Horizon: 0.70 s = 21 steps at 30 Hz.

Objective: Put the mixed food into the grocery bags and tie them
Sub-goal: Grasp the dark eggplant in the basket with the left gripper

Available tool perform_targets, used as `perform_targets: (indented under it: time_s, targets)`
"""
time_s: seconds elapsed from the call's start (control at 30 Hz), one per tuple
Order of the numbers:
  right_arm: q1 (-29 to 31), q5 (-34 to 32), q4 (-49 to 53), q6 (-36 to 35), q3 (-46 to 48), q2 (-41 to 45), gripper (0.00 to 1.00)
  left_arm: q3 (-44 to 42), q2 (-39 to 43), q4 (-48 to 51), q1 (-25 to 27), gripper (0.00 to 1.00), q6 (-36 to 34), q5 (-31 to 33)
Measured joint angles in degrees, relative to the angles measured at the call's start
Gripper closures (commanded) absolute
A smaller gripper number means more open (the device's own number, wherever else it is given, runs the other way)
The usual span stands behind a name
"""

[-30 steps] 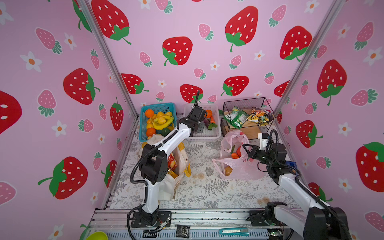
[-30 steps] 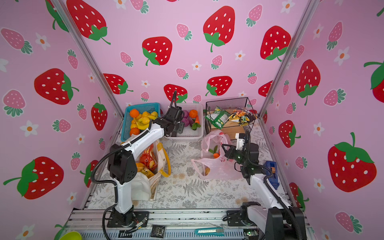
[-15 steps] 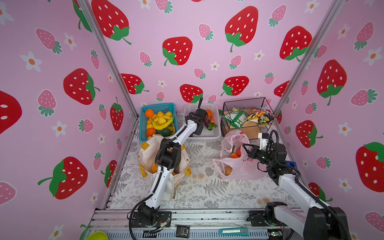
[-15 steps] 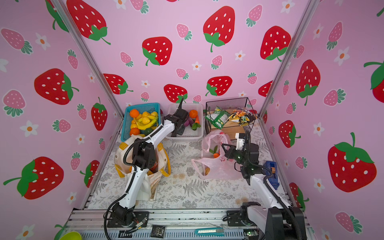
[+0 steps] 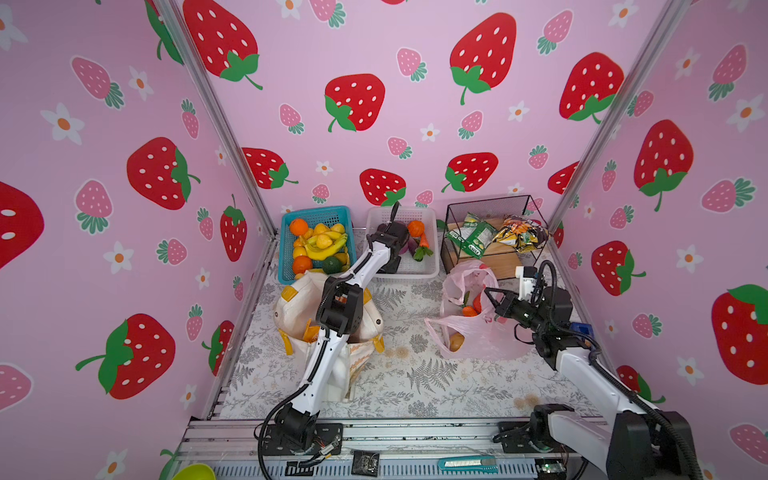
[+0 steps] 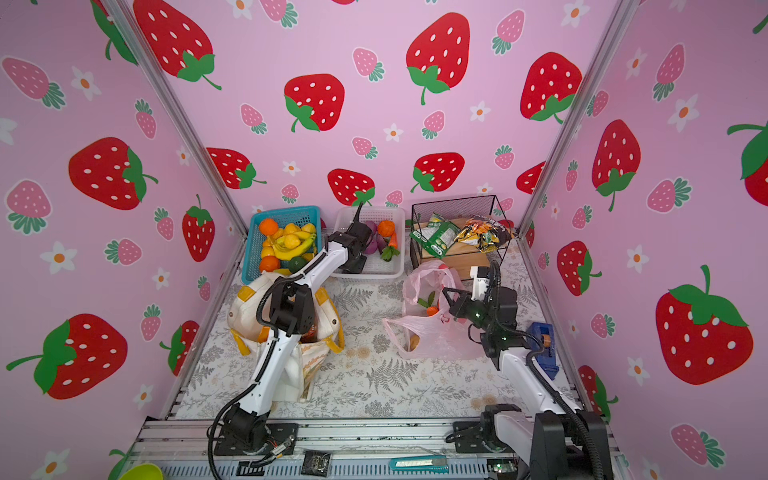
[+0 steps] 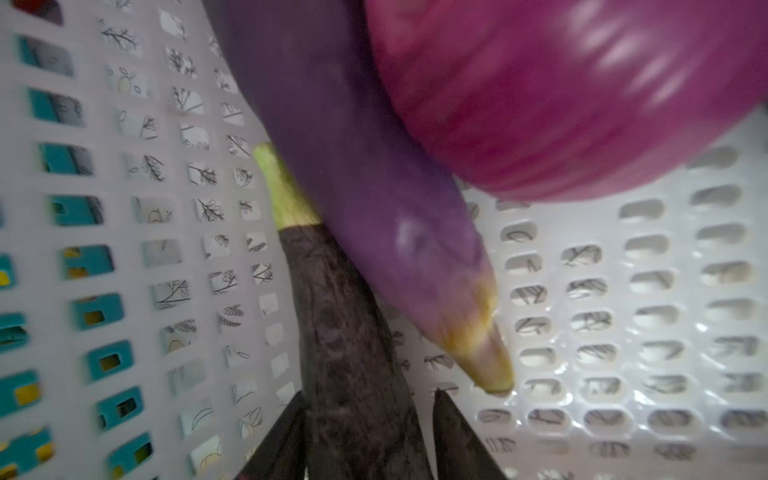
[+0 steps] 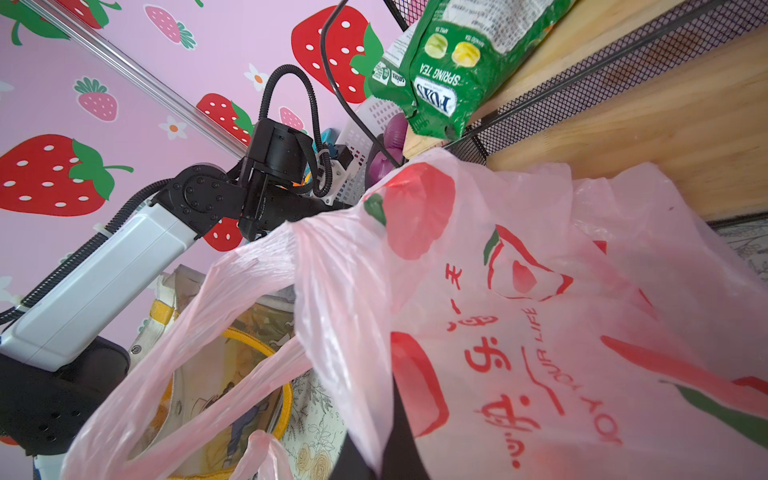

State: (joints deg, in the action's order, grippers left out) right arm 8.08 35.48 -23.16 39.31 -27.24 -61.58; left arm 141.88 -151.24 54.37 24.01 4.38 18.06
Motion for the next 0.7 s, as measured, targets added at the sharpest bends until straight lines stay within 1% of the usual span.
perform_targets:
  time_s: [0.13,0.3,0.4,0.47,0.7]
  targets:
    - [0.0,0.1,0.0,0.0,0.0,-0.6,1.00,0.2,-0.1,-0.1,-0.4,0.71,0.1,-1.2]
    - [0.0,0.2,-0.1,0.0,0.1,-1.0,1.00,0.2,0.1,-0.2,-0.6,0.81,0.3,-2.3]
    - [0.0,0.3,-0.1,0.0,0.1,-1.0,1.00,-0.2,1.0,-0.2,-0.7,0.83,0.5,-2.7]
    - [0.0,0.3,-0.2,0.0,0.2,-1.0,1.00,-2.1,3.1,-0.5,-0.6,0.83,0.6,-2.7]
    - [0.0,0.3,-0.4,0.0,0.3,-1.0,1.00,-9.6,16.0,-3.3,-0.1,0.83,1.0,-2.5]
